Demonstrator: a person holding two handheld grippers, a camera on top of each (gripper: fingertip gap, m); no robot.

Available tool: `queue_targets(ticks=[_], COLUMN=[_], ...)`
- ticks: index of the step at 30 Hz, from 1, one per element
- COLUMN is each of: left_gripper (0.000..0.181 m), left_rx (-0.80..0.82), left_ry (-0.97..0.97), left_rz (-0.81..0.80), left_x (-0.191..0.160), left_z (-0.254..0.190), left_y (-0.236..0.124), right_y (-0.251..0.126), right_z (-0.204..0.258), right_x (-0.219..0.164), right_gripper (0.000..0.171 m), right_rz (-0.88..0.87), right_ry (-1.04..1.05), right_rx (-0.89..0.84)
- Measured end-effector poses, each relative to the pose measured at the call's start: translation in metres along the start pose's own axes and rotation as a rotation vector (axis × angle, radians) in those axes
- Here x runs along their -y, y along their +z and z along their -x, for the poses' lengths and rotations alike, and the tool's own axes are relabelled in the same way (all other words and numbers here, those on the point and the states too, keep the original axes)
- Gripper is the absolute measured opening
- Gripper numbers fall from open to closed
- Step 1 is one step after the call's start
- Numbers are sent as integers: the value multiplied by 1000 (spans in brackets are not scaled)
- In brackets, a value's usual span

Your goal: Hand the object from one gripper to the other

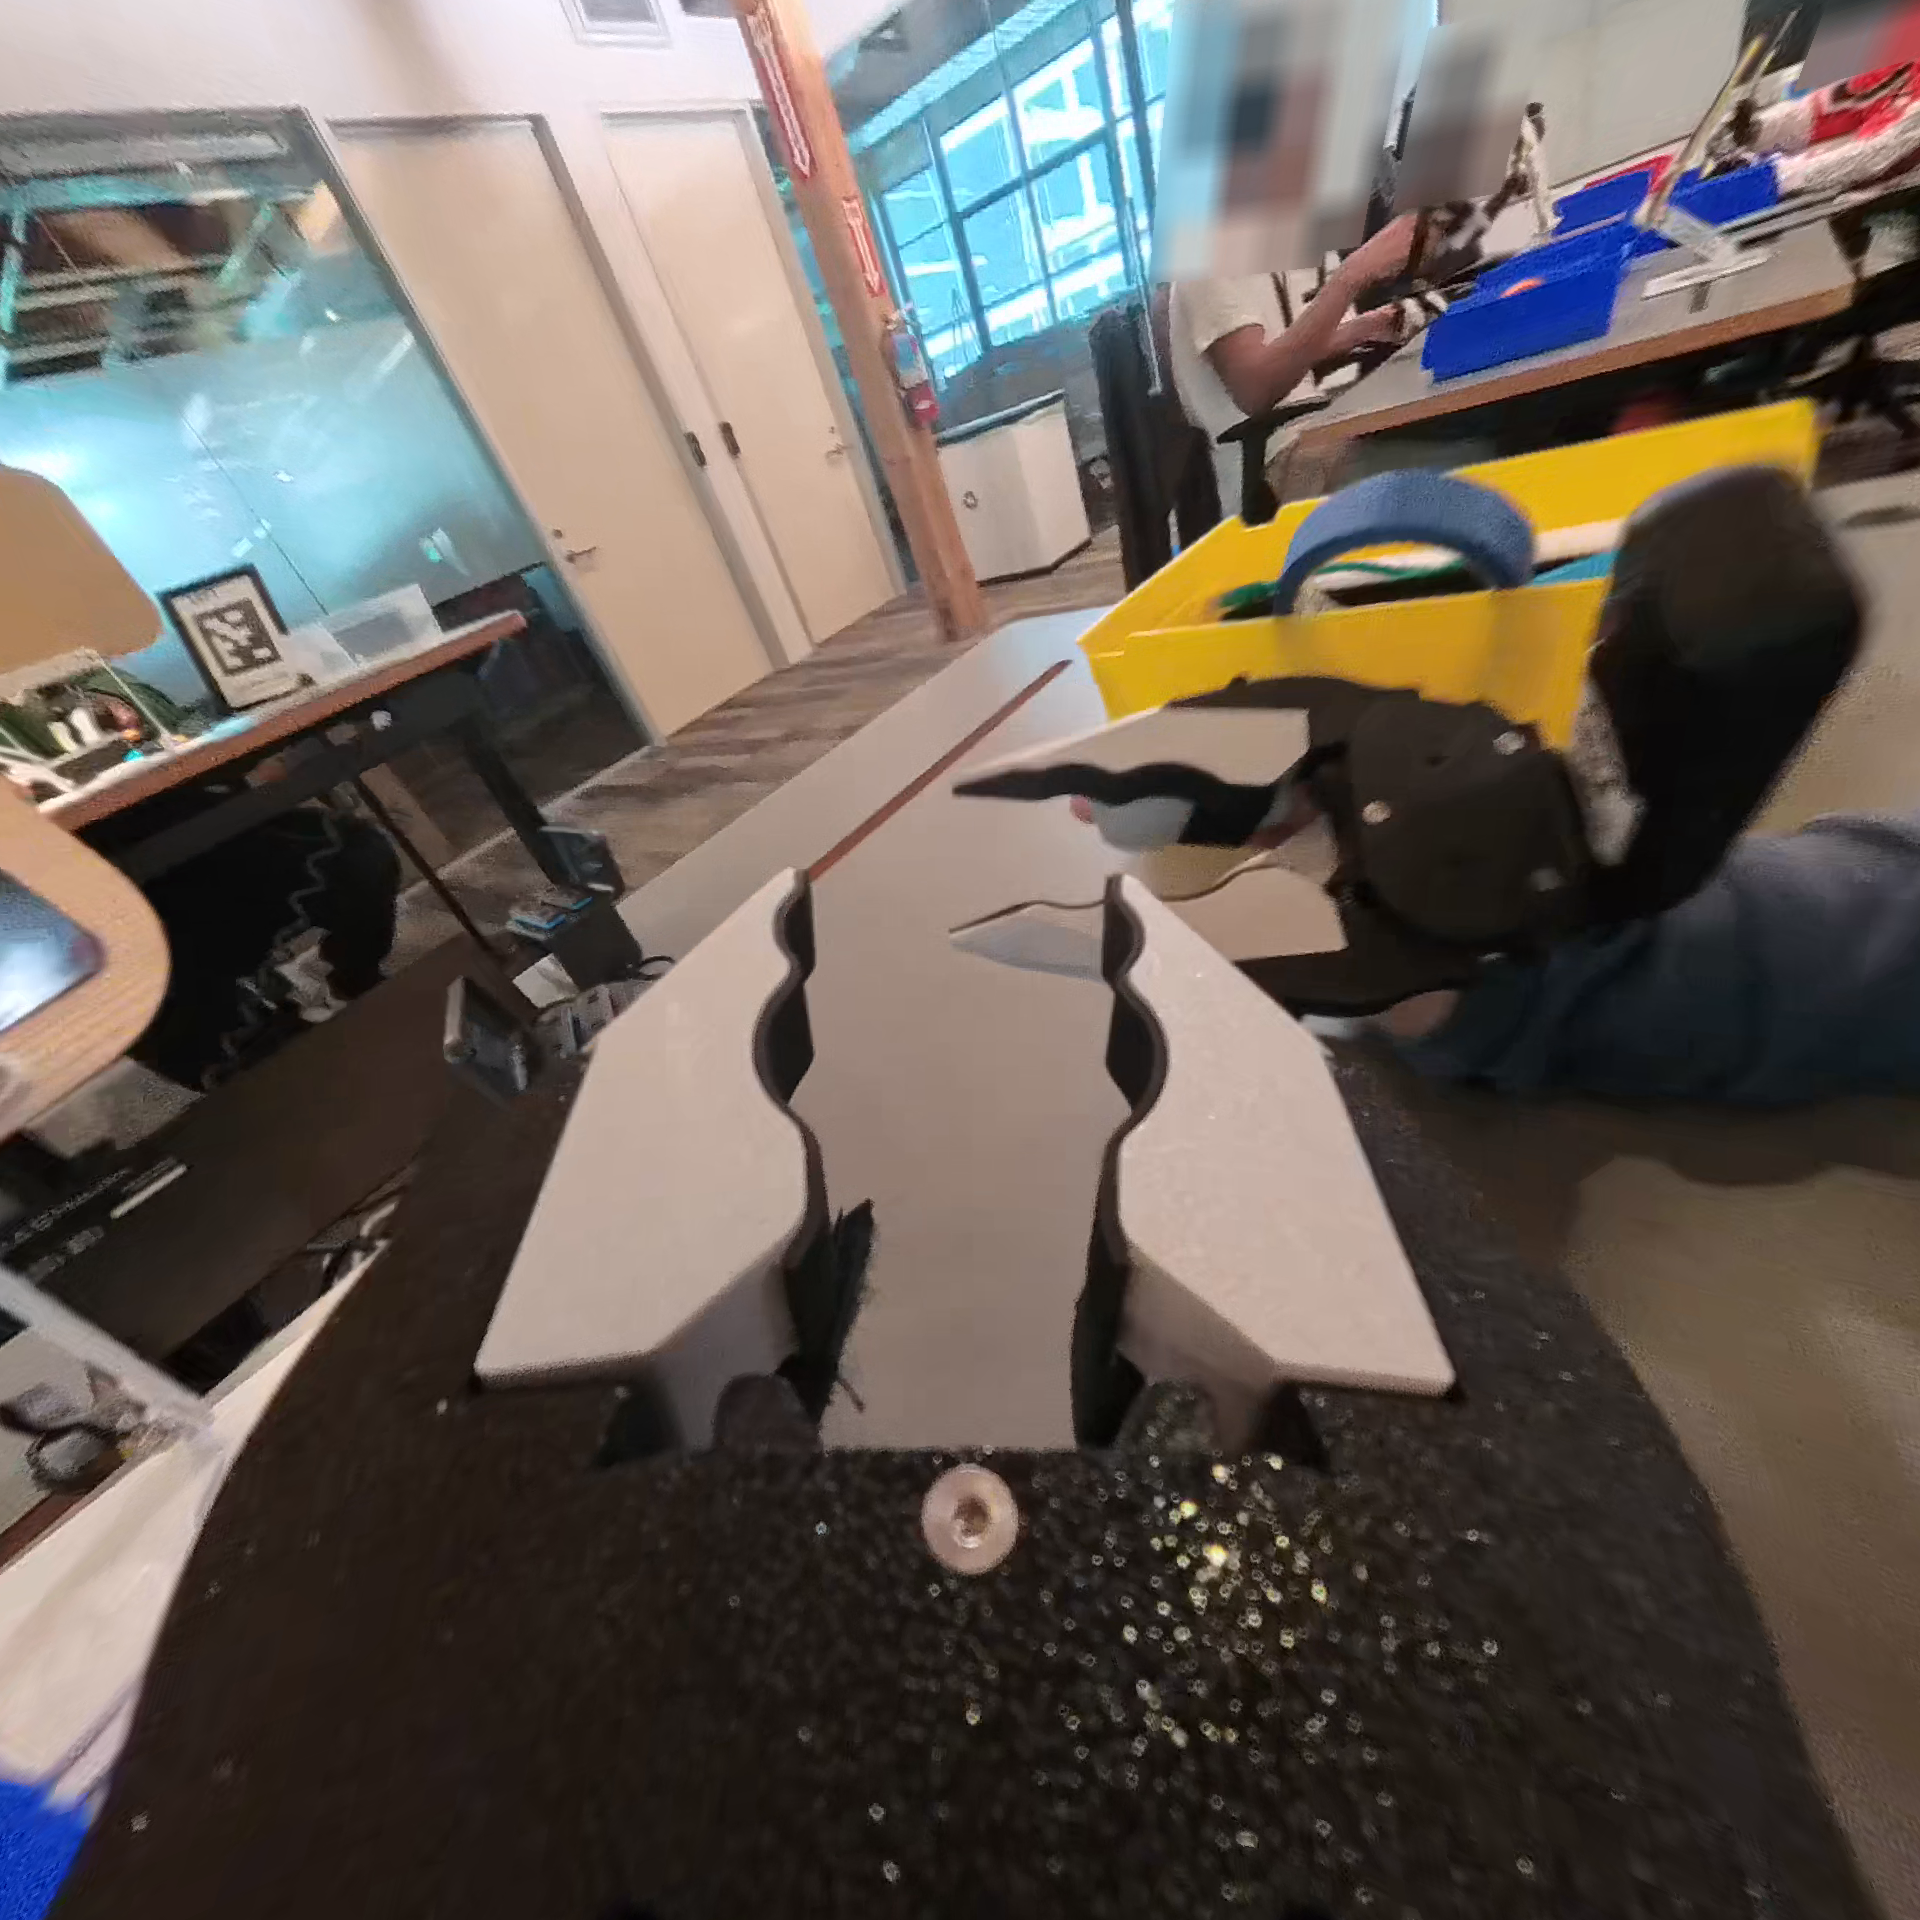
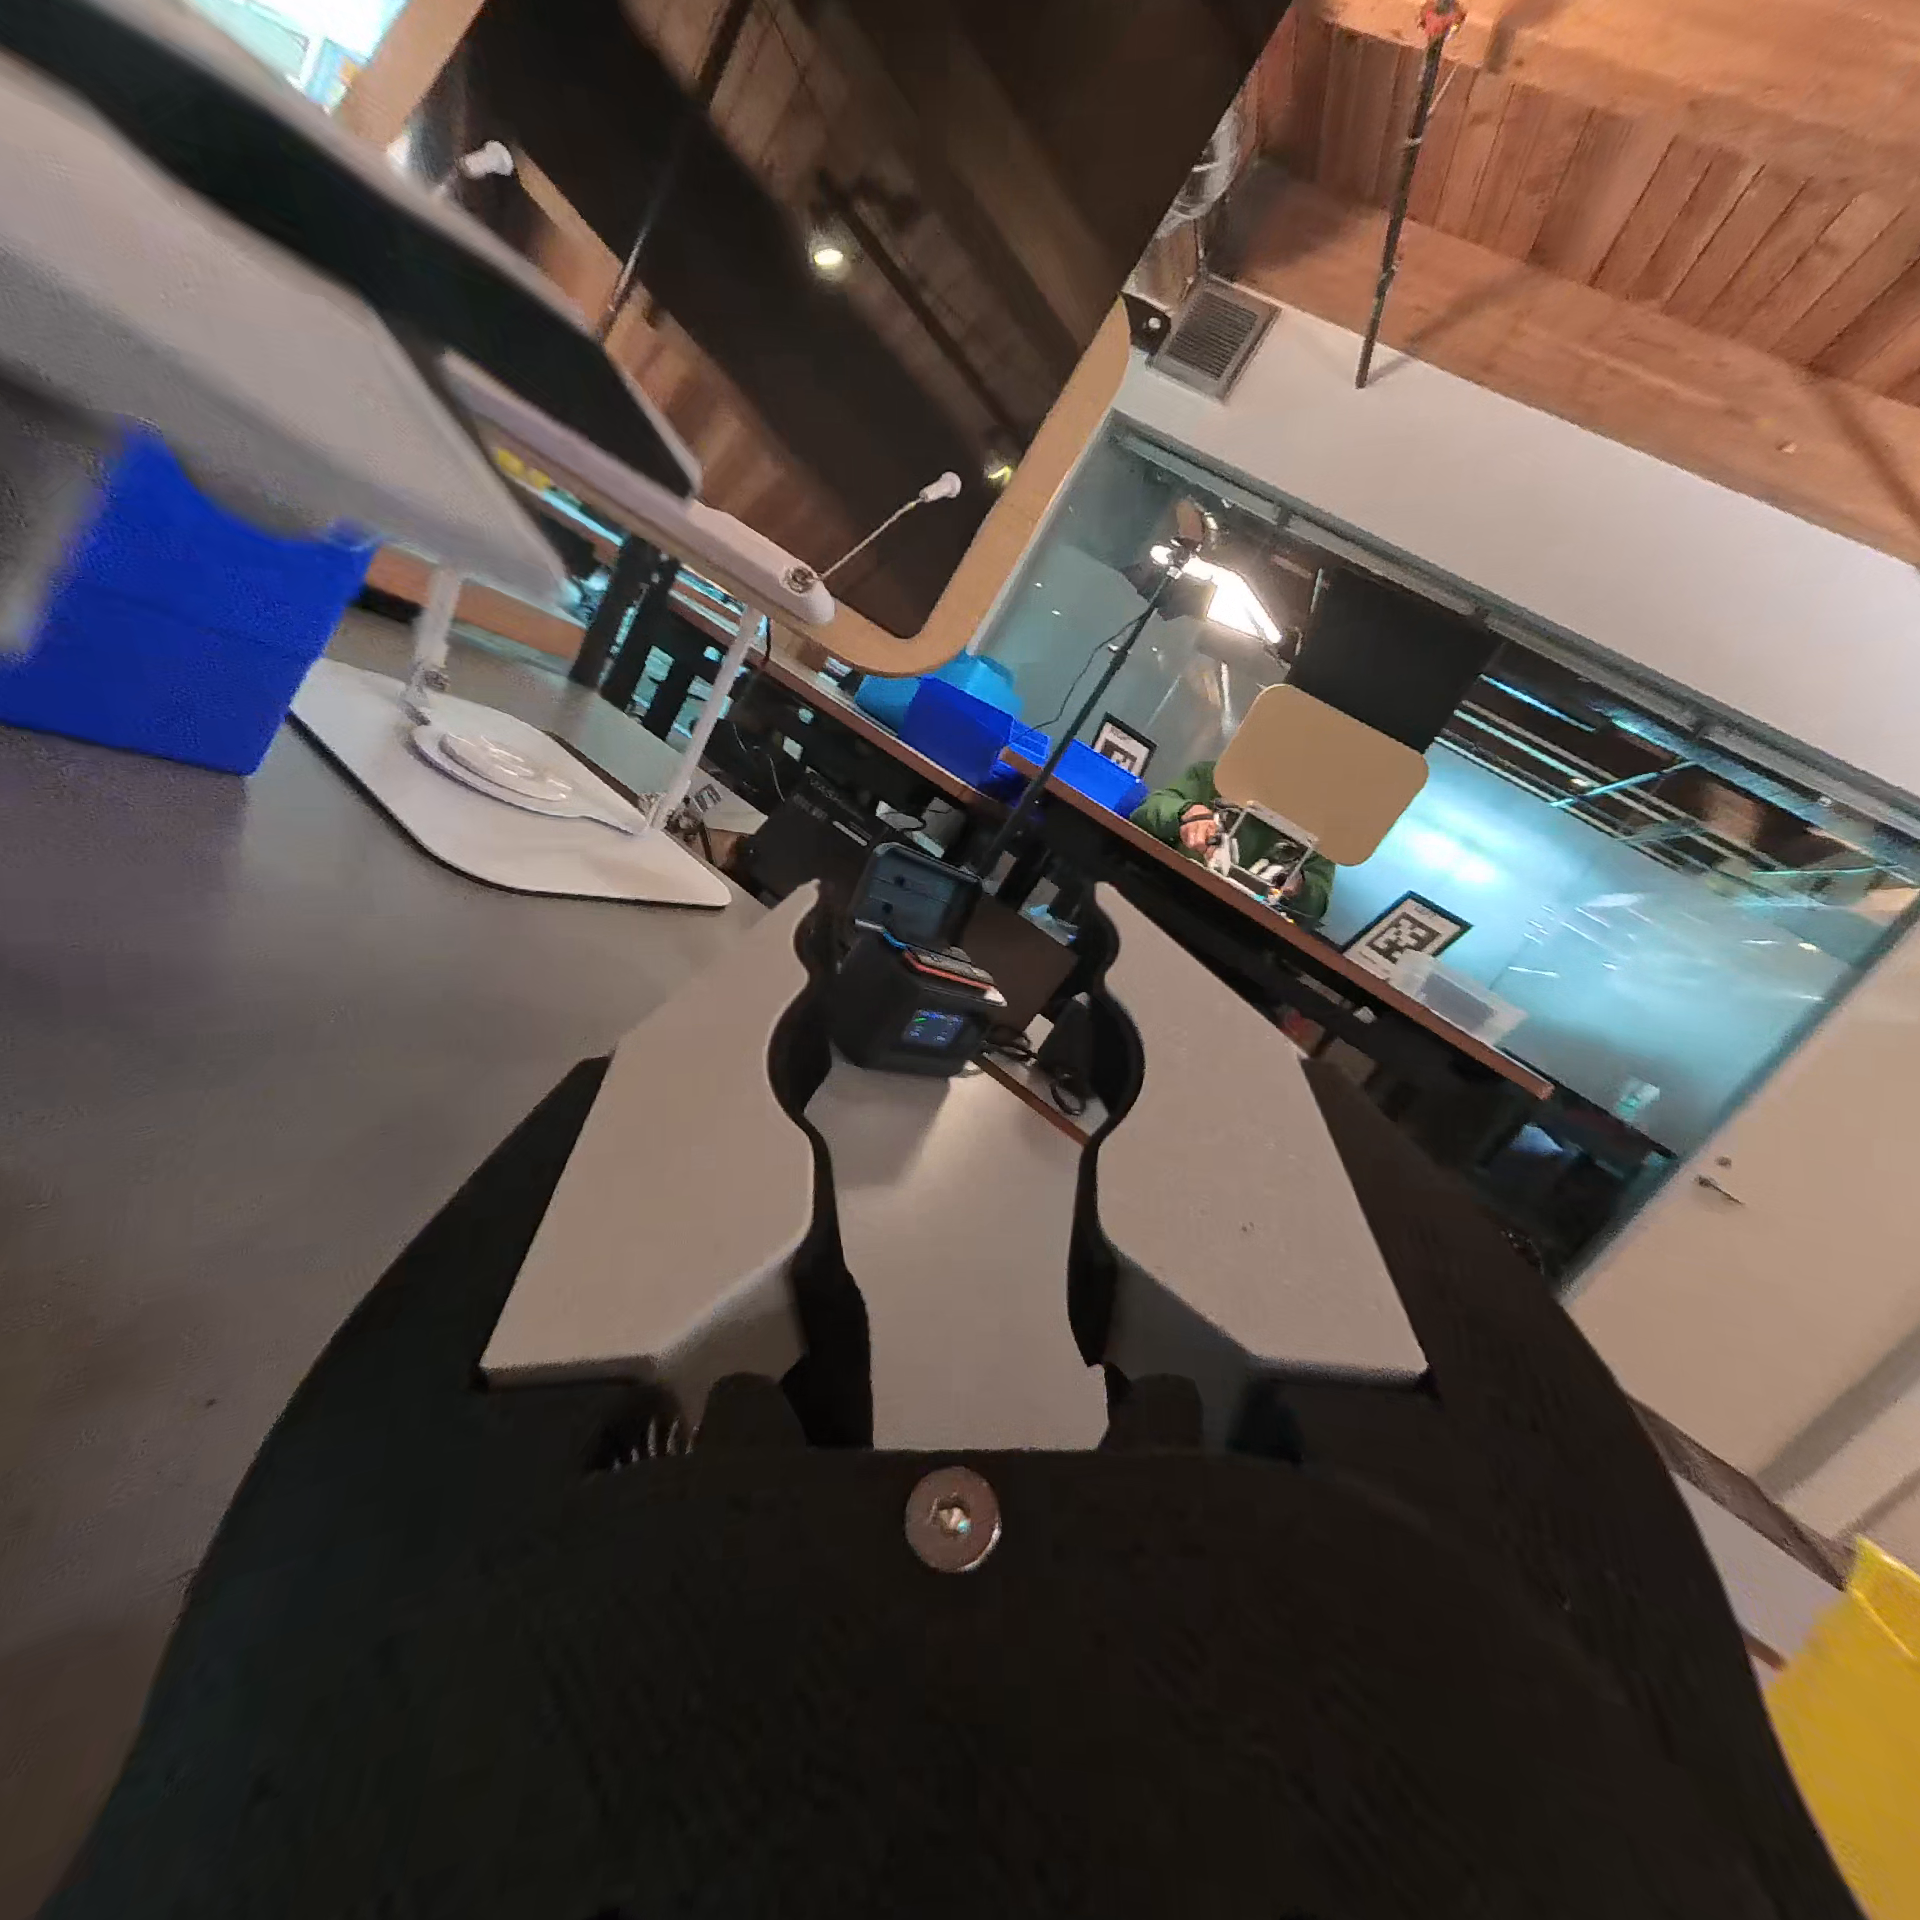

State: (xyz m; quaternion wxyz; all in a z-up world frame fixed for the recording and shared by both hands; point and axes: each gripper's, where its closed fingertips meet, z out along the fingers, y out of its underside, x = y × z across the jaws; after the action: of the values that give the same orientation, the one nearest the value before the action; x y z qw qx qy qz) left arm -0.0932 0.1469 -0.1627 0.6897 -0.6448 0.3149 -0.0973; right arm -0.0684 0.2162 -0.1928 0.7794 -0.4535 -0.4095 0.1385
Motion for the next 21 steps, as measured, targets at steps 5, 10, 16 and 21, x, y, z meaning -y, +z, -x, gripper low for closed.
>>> queue_targets(ticks=[5,10,16,21], left_gripper=[42,68,51,41], left_rx=[301,438,331,252], left_ry=[-125,-357,-546,-448], left_rz=[211,697,1246,1390], left_x=[18,-64,-169,-197], left_z=[76,154,158,162], left_y=[-92,-210,-300,-318], right_y=[1,5,7,8], right_z=[-4,-5,-4,-2], right_x=[-4,-11,-16,-17], right_gripper=[43,40,37,36], right_rz=[3,21,47,54], right_ry=[84,140,156,140], right_rx=[8,16,25,30])
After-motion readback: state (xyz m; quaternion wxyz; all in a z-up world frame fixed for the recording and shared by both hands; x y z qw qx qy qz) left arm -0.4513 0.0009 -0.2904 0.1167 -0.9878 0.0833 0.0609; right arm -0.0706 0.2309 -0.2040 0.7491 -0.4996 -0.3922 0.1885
